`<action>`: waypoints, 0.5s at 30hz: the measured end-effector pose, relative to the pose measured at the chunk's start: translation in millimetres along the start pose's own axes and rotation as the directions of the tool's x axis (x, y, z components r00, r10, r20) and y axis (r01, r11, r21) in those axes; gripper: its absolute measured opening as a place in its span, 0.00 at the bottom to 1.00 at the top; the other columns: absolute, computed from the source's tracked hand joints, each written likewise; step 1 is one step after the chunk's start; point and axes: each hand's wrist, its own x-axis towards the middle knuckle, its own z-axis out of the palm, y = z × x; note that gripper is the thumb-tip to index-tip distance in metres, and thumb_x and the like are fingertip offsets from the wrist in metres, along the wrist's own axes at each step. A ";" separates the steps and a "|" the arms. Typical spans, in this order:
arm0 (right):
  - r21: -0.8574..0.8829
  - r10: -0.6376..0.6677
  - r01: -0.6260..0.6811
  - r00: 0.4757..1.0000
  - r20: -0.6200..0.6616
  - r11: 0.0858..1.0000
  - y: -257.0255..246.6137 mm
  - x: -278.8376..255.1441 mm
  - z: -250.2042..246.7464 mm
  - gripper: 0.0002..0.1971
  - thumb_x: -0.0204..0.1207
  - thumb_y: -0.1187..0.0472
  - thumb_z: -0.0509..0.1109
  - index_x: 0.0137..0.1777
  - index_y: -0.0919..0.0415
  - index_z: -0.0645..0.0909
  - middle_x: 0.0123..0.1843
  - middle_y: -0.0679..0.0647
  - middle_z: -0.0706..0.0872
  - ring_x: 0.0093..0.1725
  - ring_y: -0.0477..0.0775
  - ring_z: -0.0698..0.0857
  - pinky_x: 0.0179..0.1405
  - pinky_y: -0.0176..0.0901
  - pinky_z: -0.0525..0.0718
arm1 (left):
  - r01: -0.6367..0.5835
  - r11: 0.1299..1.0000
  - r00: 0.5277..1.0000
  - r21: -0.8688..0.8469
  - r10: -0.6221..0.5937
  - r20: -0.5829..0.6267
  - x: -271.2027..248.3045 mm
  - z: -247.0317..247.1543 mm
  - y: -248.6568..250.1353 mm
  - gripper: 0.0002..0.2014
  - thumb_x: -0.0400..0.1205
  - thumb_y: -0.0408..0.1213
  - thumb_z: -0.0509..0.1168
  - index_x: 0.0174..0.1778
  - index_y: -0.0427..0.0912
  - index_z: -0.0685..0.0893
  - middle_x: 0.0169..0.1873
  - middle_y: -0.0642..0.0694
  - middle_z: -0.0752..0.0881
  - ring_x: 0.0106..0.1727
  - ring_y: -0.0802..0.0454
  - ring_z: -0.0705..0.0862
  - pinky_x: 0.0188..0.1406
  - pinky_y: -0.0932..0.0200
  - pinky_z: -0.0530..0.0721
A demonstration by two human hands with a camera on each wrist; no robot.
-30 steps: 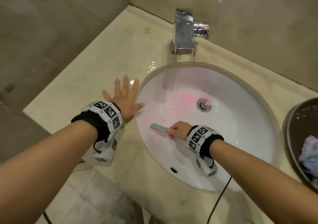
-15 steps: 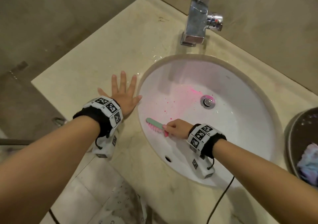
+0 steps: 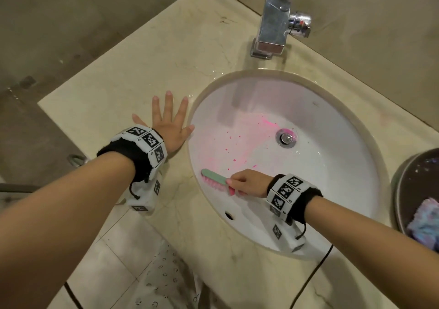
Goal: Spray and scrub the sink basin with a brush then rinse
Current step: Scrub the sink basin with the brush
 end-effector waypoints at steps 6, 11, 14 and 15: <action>-0.179 0.110 -0.123 0.991 -0.077 0.976 8.0 11.1 -12.8 0.21 0.85 0.51 0.53 0.29 0.50 0.73 0.29 0.45 0.74 0.28 0.44 0.71 0.32 0.33 0.68 | 0.003 1.000 0.999 -0.001 -0.003 -0.035 2.3 3.1 -0.7 0.30 0.85 0.58 0.43 0.80 0.63 0.35 0.81 0.52 0.30 0.81 0.44 0.30 0.68 0.19 0.40; -0.051 -0.119 0.120 0.992 0.031 0.991 -11.0 6.0 -5.3 0.15 0.86 0.54 0.54 0.43 0.57 0.79 0.30 0.46 0.75 0.29 0.40 0.73 0.32 0.22 0.70 | 0.001 1.000 0.998 -0.009 -0.002 -0.063 4.2 5.3 -0.9 0.30 0.85 0.58 0.44 0.81 0.63 0.37 0.81 0.52 0.32 0.81 0.44 0.31 0.69 0.18 0.40; -0.151 -0.036 0.042 0.999 0.040 0.988 3.4 5.3 -10.6 0.16 0.86 0.53 0.54 0.40 0.54 0.78 0.31 0.47 0.75 0.32 0.45 0.74 0.38 0.33 0.72 | 0.003 1.000 0.998 -0.012 -0.004 -0.060 4.0 5.5 -1.1 0.30 0.85 0.58 0.44 0.80 0.63 0.37 0.81 0.52 0.32 0.81 0.44 0.31 0.68 0.18 0.40; -0.199 0.016 -0.011 1.000 0.022 0.980 8.5 6.2 -12.9 0.18 0.86 0.52 0.53 0.36 0.53 0.76 0.32 0.47 0.75 0.34 0.49 0.74 0.41 0.37 0.72 | 0.003 1.000 0.998 -0.009 -0.004 -0.059 3.9 5.1 -1.0 0.30 0.85 0.58 0.44 0.80 0.63 0.36 0.81 0.52 0.31 0.81 0.44 0.31 0.68 0.19 0.40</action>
